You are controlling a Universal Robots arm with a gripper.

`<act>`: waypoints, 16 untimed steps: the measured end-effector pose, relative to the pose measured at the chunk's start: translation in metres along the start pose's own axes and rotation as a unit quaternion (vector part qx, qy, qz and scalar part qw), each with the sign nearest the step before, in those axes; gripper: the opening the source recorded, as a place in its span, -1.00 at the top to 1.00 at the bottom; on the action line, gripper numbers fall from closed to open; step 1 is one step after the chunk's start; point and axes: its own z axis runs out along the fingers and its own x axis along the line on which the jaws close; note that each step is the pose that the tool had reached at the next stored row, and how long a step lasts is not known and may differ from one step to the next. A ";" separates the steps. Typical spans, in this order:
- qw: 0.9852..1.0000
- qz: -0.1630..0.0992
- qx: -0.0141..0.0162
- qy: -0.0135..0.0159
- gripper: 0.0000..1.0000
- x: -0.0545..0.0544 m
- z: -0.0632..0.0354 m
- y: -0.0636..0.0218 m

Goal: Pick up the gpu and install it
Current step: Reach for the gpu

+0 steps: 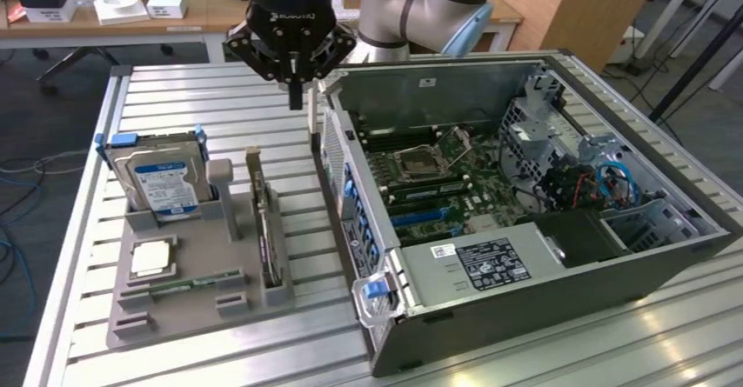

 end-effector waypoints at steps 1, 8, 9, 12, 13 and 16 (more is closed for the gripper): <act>1.000 0.000 0.000 0.000 0.80 0.003 0.0002 -0.0002; 1.000 0.000 0.000 0.003 0.80 0.020 0.0016 -0.0013; 1.000 0.000 0.000 0.003 0.80 0.022 0.0018 -0.0015; 1.000 0.000 0.000 0.004 0.80 0.028 0.0023 -0.0019; 1.000 0.000 0.000 0.005 0.80 0.030 0.0025 -0.0021; 1.000 0.000 0.001 0.006 0.80 0.035 0.0030 -0.0025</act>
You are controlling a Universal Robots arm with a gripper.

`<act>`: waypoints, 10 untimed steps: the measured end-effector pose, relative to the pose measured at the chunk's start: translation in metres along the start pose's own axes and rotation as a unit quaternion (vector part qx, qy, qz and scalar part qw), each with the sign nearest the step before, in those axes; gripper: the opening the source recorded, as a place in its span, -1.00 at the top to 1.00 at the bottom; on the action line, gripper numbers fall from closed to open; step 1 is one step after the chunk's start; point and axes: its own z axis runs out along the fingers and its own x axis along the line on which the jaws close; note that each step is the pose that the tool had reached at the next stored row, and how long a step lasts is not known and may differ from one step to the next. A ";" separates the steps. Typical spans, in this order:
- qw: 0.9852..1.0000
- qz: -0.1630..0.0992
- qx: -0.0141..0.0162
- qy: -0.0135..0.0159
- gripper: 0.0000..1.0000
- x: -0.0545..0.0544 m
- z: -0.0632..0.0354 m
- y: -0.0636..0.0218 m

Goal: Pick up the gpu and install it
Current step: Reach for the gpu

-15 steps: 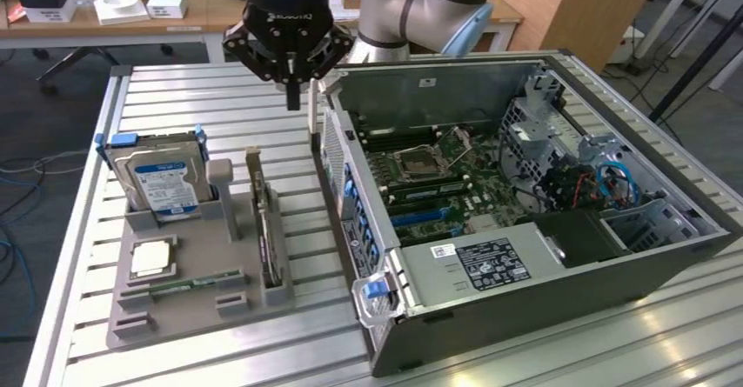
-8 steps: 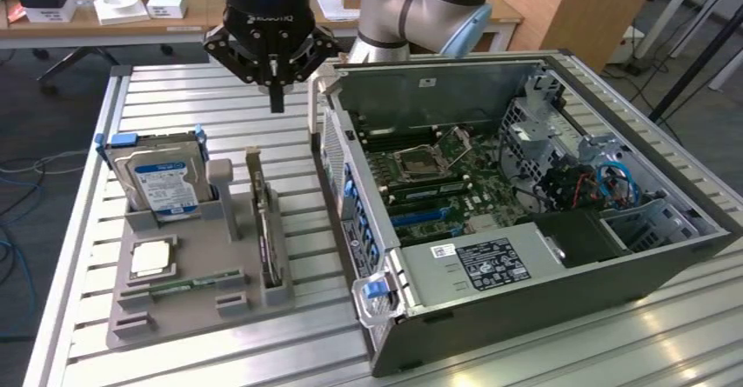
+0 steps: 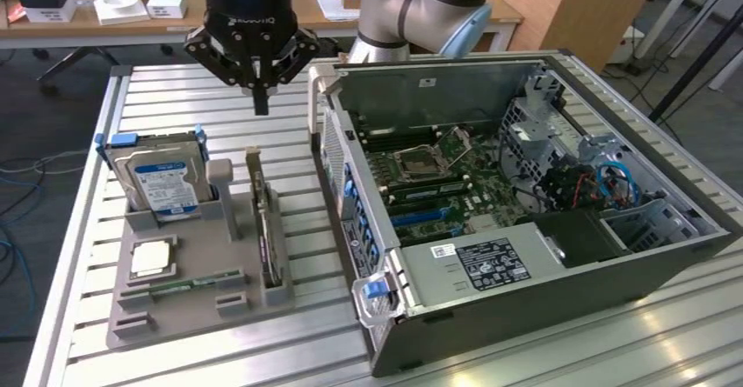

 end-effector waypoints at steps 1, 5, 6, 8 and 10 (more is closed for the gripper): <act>1.000 0.000 0.000 0.001 0.80 0.002 0.0003 -0.0001; 1.000 0.000 0.000 0.003 0.80 0.008 0.0010 -0.0006; 1.000 0.000 0.000 0.004 0.80 0.010 0.0012 -0.0008; 1.000 0.000 0.000 0.004 0.80 0.012 0.0015 -0.0009; 1.000 0.000 0.000 0.005 0.80 0.012 0.0015 -0.0010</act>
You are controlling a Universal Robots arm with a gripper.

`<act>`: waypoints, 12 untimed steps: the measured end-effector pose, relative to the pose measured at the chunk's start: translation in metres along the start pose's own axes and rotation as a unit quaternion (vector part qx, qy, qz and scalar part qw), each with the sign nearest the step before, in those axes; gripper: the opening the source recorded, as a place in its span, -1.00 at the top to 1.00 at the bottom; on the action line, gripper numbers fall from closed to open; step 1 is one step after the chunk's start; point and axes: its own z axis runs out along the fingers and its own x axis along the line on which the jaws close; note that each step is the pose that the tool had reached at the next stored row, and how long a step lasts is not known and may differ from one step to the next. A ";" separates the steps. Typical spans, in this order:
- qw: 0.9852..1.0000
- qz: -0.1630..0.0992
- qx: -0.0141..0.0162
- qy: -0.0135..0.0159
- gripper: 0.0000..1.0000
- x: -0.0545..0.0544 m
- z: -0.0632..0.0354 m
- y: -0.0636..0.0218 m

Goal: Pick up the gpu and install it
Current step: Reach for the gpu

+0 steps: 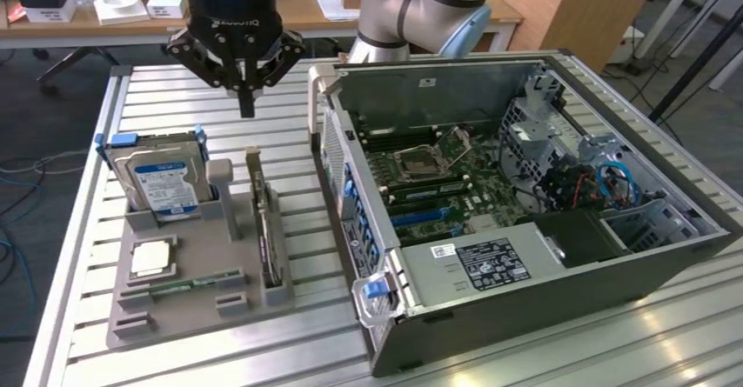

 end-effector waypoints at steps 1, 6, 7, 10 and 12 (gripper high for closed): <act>1.000 0.000 0.000 0.000 0.80 0.000 0.0000 0.0000; 1.000 0.000 0.000 0.000 0.80 0.000 -0.0001 -0.0006; 1.000 0.000 0.000 0.000 0.80 0.000 -0.0001 -0.0015; 1.000 0.000 0.000 0.000 0.80 0.000 -0.0003 -0.0061; 1.000 0.000 0.000 0.000 0.80 -0.001 -0.0005 -0.0106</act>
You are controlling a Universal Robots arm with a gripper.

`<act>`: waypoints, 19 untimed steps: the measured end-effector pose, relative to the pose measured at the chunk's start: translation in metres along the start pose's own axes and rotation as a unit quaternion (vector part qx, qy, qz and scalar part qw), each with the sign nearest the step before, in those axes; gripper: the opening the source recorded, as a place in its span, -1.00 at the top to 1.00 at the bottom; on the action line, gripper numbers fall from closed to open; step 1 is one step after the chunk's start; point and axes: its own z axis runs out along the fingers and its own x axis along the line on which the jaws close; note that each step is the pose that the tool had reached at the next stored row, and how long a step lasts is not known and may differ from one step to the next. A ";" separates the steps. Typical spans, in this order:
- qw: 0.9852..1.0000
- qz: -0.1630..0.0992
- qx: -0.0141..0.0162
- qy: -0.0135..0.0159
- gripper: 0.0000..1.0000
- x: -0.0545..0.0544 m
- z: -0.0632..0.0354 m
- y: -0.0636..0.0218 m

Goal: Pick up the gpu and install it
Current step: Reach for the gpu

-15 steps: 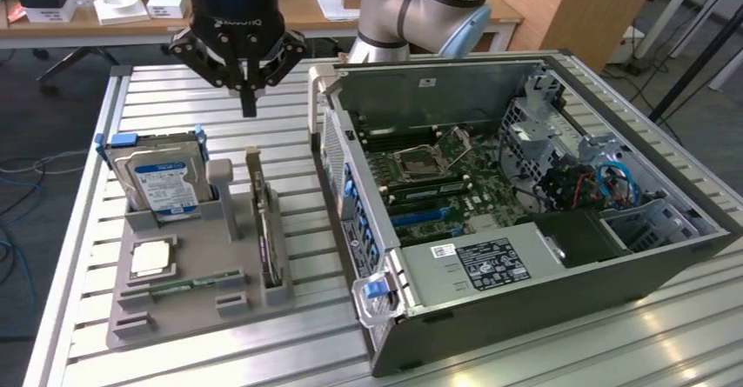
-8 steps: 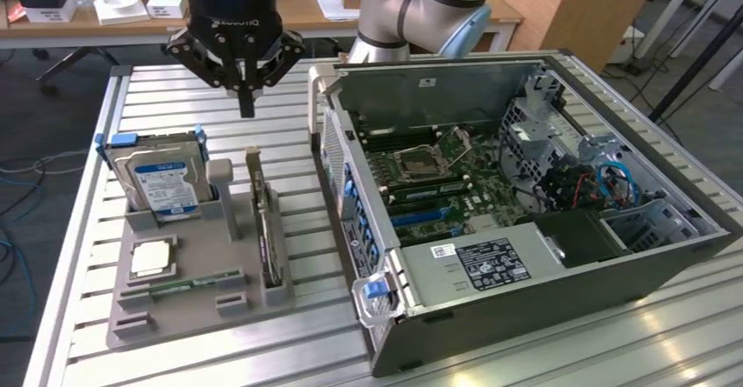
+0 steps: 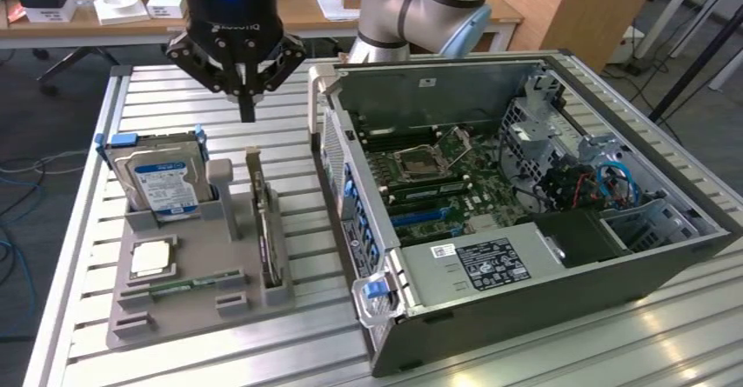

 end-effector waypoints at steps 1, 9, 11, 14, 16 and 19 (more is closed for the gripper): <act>1.000 0.000 0.000 0.000 0.80 0.000 -0.0001 -0.0024; 1.000 0.000 0.000 0.000 0.80 -0.002 -0.0010 -0.0226; 1.000 0.000 0.000 0.000 0.80 -0.002 -0.0011 -0.0272; 1.000 0.000 0.000 0.000 0.80 -0.002 -0.0015 -0.0337; 1.000 0.000 0.000 0.000 0.80 -0.003 -0.0016 -0.0374; 1.000 0.000 0.000 0.000 0.80 -0.003 -0.0016 -0.0376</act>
